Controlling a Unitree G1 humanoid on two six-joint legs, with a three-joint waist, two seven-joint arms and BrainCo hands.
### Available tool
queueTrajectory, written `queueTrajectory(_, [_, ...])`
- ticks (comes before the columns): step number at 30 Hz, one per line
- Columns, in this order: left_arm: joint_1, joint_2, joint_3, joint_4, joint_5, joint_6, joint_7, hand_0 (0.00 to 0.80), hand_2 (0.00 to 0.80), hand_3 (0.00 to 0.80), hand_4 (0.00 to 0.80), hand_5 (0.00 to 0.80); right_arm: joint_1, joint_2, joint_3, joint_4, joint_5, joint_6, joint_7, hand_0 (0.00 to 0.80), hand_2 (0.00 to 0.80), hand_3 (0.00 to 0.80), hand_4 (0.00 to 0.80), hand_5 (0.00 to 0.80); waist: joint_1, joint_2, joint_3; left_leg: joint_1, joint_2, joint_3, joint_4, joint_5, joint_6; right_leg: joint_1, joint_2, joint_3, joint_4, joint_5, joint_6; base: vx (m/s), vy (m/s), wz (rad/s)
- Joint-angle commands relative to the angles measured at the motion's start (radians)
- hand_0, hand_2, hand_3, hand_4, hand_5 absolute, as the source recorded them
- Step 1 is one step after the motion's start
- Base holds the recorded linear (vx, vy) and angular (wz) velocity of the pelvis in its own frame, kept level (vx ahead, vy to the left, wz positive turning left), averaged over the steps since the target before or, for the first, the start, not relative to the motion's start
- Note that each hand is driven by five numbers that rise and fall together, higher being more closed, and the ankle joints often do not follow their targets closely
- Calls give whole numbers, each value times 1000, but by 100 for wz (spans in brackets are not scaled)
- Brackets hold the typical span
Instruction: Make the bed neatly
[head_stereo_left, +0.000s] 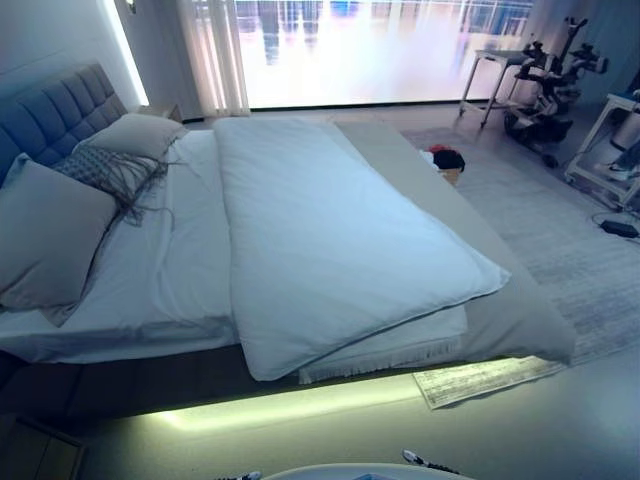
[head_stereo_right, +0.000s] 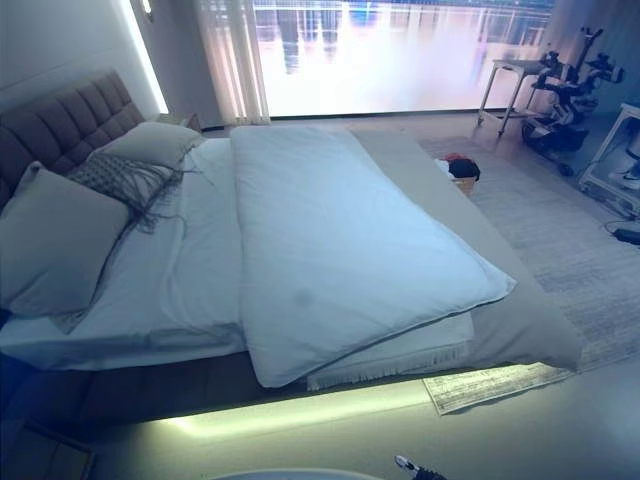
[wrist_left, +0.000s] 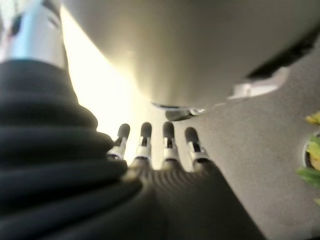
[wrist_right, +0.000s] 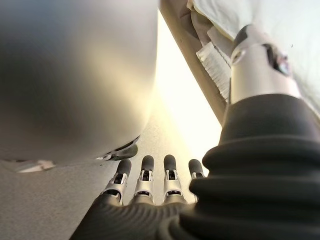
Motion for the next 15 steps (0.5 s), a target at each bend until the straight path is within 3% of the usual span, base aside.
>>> queueTrajectory(1, [-86, -60, -5, 20, -94, -15, 52, 0, 0, 0, 0, 0, -114, 21, 9, 49, 8, 28, -16, 0, 0, 0, 0, 0, -26, 0, 76, -50, -50, 8, 156, -88, 72, -11, 28, 49, 129, -122, -17, 40, -96, -15])
queueTrajectory(2, [-91, -64, 6, 18, -139, -22, 64, 0, 0, 0, 0, 0, -116, 17, 9, 51, 4, 36, -16, 0, 0, 0, 0, 0, -28, -10, 85, -83, -42, 16, 238, -91, 70, -18, 23, 46, 148, -128, -31, 31, -114, -19])
queueTrajectory(4, [-104, -68, 24, 19, -184, -47, 76, 0, 0, 0, 0, 0, -114, 8, 13, 49, -11, 48, -9, 0, 0, 0, 0, 0, -18, -28, 110, -202, -31, -4, 444, -37, 58, -22, 21, 41, 164, -130, -60, 22, -120, -22])
queueTrajectory(5, [-105, -68, 27, 19, -194, -51, 78, 0, 0, 0, 0, 0, -115, 7, 13, 48, -23, 57, -8, 0, 0, 0, 0, 0, -17, -29, 114, -219, -30, -8, 465, -30, 57, -22, 22, 42, 166, -131, -64, 47, -39, -23])
queueTrajectory(6, [-113, -68, 44, 12, -228, -60, 80, 0, 0, 0, 0, 0, -116, -7, 20, 45, -56, 80, -18, 0, 0, 0, 0, 0, -4, -25, 145, -301, -32, -36, 506, 30, 38, -16, 29, 63, 178, -134, -68, 139, 87, -21])
queueTrajectory(7, [-115, -65, 60, 13, -249, -68, 74, 0, 0, 0, 0, 0, -117, -23, 18, 56, -65, 83, -21, 0, 0, 0, 0, 0, 5, -8, 163, -326, -20, -28, 412, 69, 22, -2, 39, 73, 178, -144, -59, 213, 161, -20])
queueTrajectory(9, [-111, -63, 72, 18, -248, -75, 72, 0, 0, 0, 0, 0, -120, -42, 1, 69, -72, 78, -9, 0, 0, 0, 0, 0, 8, 7, 174, -312, 8, 13, 247, 90, 15, 27, 47, 74, 166, -162, -49, 304, 195, -40])
queueTrajectory(10, [-110, -58, 69, 27, -251, -78, 72, 0, 0, 0, 0, 0, -116, -51, -12, 70, -79, 77, 4, 0, 0, 0, 0, 0, 20, 19, 173, -321, 24, 14, 84, 148, -1, 70, 58, 76, 155, -185, -41, 354, 174, -31])
queueTrajectory(11, [-109, -57, 67, 34, -257, -80, 78, 0, 0, 0, 0, 0, -113, -54, -17, 70, -76, 75, 8, 0, 0, 0, 0, 0, 26, 18, 174, -322, 28, 9, 34, 161, -4, 93, 59, 83, 150, -197, -38, 408, 160, -8])
queueTrajectory(13, [-90, -53, 86, 53, -260, -93, 83, 0, 0, 0, 0, 0, -94, -58, -20, 62, -62, 62, 14, 0, 0, 0, 0, 0, 49, 13, 168, -405, 52, -57, 5, 197, -25, 149, 66, 105, 152, -253, -35, 386, 134, 2])
queueTrajectory(15, [-77, -57, 116, 76, -245, -119, 88, 0, 0, 0, 0, 0, -81, -59, -32, 60, -61, 57, 18, 0, 0, 0, 0, 0, 55, 11, 161, -392, 83, -26, 5, 227, -32, 190, 62, 103, 157, -296, -28, 351, 186, -20])
